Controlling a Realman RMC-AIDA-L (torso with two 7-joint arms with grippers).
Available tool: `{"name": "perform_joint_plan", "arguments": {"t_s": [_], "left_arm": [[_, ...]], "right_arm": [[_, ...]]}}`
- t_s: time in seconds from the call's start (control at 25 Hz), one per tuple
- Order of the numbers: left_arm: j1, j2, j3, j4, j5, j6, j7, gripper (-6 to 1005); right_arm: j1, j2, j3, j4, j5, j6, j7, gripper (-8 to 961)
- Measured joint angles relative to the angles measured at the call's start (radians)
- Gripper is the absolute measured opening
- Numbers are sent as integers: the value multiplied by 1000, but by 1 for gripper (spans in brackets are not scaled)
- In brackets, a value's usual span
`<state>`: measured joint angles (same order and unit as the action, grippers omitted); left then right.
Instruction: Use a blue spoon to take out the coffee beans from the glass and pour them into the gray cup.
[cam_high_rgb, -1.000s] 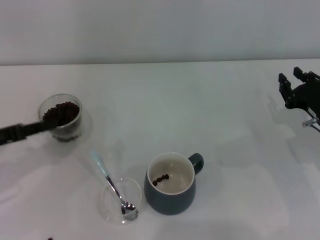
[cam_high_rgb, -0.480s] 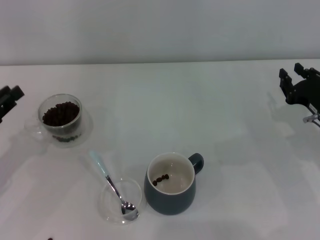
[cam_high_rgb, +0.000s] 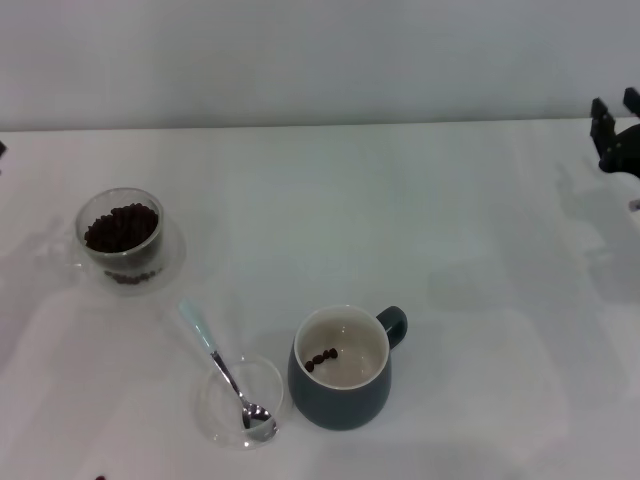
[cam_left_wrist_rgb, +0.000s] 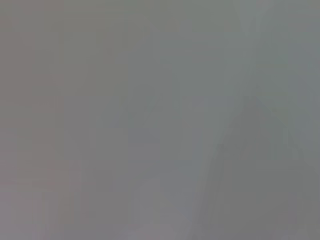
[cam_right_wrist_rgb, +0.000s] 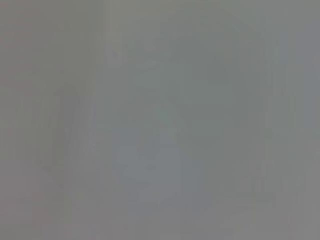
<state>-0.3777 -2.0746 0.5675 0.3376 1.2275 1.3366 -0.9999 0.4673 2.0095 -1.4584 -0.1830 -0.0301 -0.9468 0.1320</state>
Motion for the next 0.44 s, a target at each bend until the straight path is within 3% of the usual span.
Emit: {"name": "perform_joint_plan", "arguments": {"t_s": [0.44], "left_arm": [[-89, -4, -1, -214, -198, -22, 357, 381]], "right_arm": [[30, -2, 134, 16, -1, 26, -197, 387]]}}
